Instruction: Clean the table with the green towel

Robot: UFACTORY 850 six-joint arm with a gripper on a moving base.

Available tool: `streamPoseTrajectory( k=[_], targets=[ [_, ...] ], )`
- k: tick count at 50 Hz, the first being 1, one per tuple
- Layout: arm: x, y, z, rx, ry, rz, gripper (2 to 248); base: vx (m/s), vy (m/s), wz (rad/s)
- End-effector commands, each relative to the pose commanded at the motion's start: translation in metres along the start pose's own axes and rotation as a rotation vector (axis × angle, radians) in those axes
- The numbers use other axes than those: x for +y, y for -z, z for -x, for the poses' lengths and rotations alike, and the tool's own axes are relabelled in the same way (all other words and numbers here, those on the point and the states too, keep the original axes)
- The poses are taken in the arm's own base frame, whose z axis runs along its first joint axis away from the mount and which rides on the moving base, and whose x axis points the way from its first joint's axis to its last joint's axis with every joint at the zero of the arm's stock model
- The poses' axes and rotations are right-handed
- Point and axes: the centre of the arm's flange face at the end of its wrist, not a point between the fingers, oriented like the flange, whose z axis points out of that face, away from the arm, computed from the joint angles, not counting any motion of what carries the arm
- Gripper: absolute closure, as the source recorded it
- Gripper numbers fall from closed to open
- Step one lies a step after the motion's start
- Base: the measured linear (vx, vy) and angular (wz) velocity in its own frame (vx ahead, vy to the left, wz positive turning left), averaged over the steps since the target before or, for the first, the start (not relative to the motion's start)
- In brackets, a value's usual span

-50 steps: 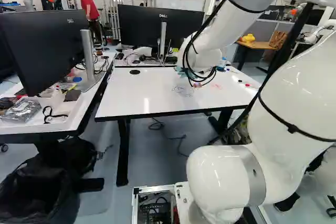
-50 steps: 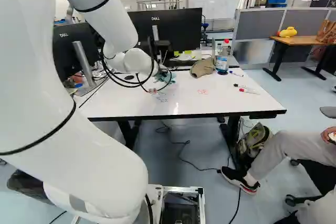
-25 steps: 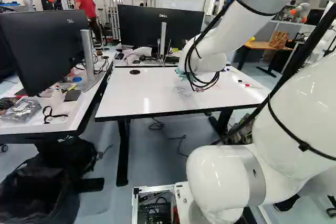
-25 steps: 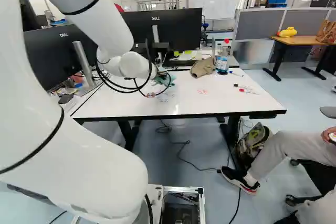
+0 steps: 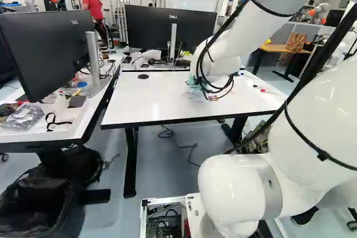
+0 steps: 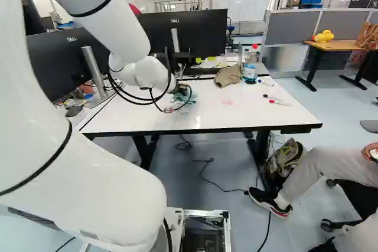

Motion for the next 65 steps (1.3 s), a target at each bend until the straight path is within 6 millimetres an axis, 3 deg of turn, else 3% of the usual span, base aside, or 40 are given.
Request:
streamPoseTrajectory(
  k=[28,52,65],
  targets=[
    [0.000,0.001,0.015,-0.172,0.000,0.000,200,0.000,0.000,0.000],
    [0.000,0.001,0.016,-0.175,0.000,0.000,200,0.000,0.000,0.000],
    [0.000,-0.010,0.021,-0.206,0.000,0.000,200,0.000,0.000,0.000]
  ],
)
